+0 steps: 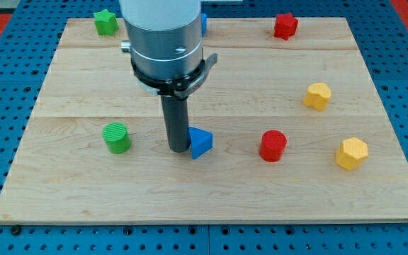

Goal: Slide the green circle slightly right

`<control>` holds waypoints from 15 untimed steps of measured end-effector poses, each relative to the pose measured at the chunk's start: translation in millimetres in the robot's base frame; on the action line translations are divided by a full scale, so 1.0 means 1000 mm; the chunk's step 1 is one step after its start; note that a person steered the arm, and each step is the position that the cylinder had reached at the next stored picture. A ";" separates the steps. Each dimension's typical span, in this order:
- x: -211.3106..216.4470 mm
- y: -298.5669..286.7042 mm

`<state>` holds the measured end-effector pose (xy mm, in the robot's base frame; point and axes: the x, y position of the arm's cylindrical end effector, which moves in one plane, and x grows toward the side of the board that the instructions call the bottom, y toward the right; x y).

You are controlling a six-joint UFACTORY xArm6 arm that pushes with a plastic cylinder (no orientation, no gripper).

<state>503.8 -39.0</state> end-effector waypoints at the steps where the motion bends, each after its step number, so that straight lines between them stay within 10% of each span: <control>1: 0.017 -0.008; 4: 0.051 0.013; 6: 0.042 -0.205; 7: -0.016 -0.223; 15: -0.003 -0.070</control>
<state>500.6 -108.6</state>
